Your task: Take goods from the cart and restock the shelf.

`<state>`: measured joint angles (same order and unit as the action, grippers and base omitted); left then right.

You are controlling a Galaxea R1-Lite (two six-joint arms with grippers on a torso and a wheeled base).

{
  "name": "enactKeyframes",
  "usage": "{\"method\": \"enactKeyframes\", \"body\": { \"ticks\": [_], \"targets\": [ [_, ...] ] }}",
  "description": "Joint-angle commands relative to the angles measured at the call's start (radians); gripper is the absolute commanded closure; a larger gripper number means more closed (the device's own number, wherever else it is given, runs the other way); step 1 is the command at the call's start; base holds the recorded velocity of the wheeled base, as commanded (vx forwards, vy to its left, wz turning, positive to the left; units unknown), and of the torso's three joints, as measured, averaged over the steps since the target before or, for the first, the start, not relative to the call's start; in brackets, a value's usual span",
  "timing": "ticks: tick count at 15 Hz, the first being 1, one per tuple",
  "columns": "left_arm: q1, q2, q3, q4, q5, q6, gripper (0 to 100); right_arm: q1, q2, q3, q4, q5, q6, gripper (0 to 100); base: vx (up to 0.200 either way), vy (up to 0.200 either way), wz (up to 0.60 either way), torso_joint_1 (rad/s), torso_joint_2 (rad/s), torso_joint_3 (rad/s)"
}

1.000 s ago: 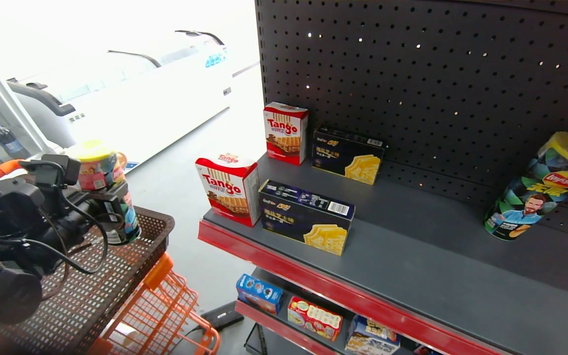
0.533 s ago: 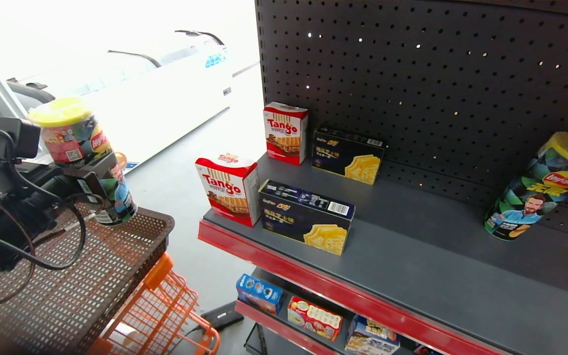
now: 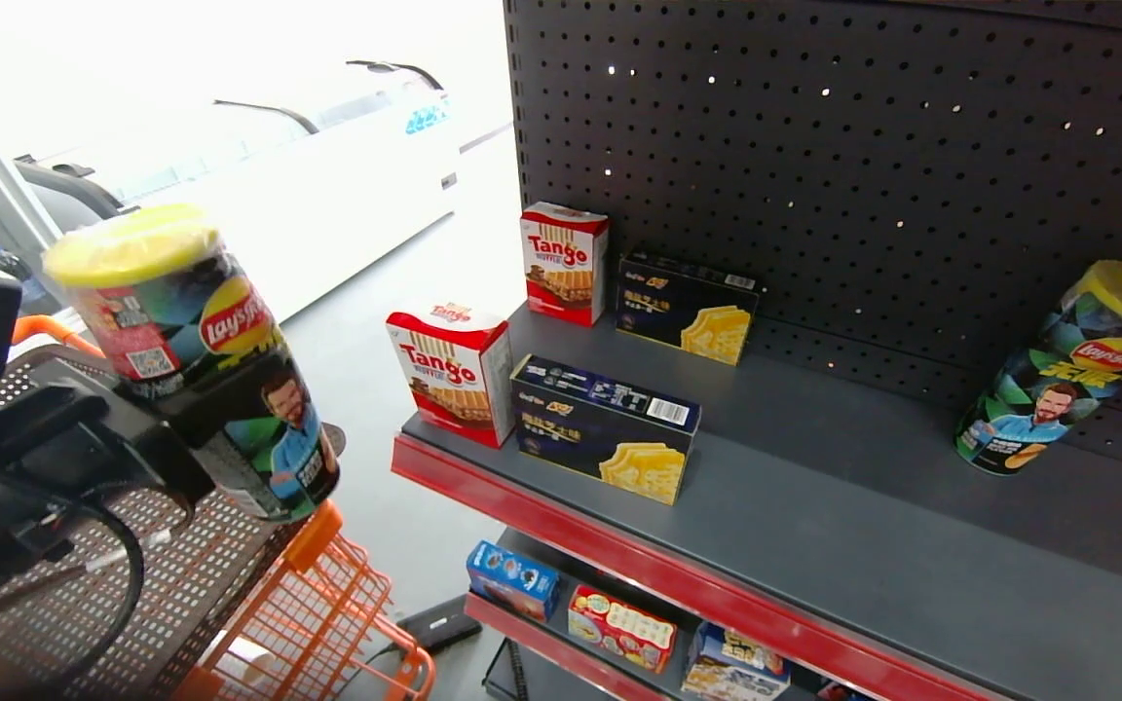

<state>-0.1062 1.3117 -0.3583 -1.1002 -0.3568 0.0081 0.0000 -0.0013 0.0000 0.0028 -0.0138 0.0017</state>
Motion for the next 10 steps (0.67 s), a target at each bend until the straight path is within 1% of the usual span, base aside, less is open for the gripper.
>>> {"method": "enactKeyframes", "body": {
  "ticks": [1,2,3,4,5,7,8,9,10],
  "targets": [
    [-0.035,-0.075,0.042,0.02,-0.037,0.016,100,0.0,0.001,0.0,0.0,0.0,0.001,0,0.0,0.0,0.0,0.0,0.0,0.0],
    [-0.059,-0.071,0.036,0.02,-0.062,0.027,100,0.0,0.001,0.0,0.0,0.0,0.0,0,0.0,0.0,0.0,0.0,0.0,0.0],
    [-0.098,-0.066,0.027,0.02,-0.068,0.027,100,0.0,0.001,0.0,0.0,0.0,0.0,0,0.0,0.0,0.0,0.0,0.0,0.0],
    [-0.136,-0.058,0.016,0.022,-0.065,0.027,100,0.0,0.001,0.0,0.0,0.0,0.001,0,0.0,0.0,0.0,0.0,0.0,0.0],
    [-0.193,-0.035,0.009,0.02,-0.062,0.027,100,0.0,0.001,0.0,0.0,0.0,0.0,0,0.0,0.0,0.0,0.0,0.0,0.0],
    [-0.254,-0.022,0.012,0.017,-0.062,0.027,100,0.0,0.001,0.0,0.0,0.0,0.0,0,0.0,0.0,0.0,0.0,0.0,0.0],
    [-0.299,-0.008,0.01,0.013,-0.062,0.027,100,0.0,0.001,0.0,0.0,0.0,0.0,0,0.0,0.0,0.0,0.0,0.0,0.0],
    [-0.328,0.003,0.007,0.01,-0.062,0.027,100,0.0,0.001,0.0,-0.001,0.0,0.0,0,0.0,0.0,0.0,0.0,0.0,0.0],
    [-0.345,0.018,0.002,0.008,-0.062,0.027,100,0.0,0.001,0.0,0.0,0.0,0.0,0,0.0,0.0,0.0,0.0,0.0,0.0]
  ]
}}
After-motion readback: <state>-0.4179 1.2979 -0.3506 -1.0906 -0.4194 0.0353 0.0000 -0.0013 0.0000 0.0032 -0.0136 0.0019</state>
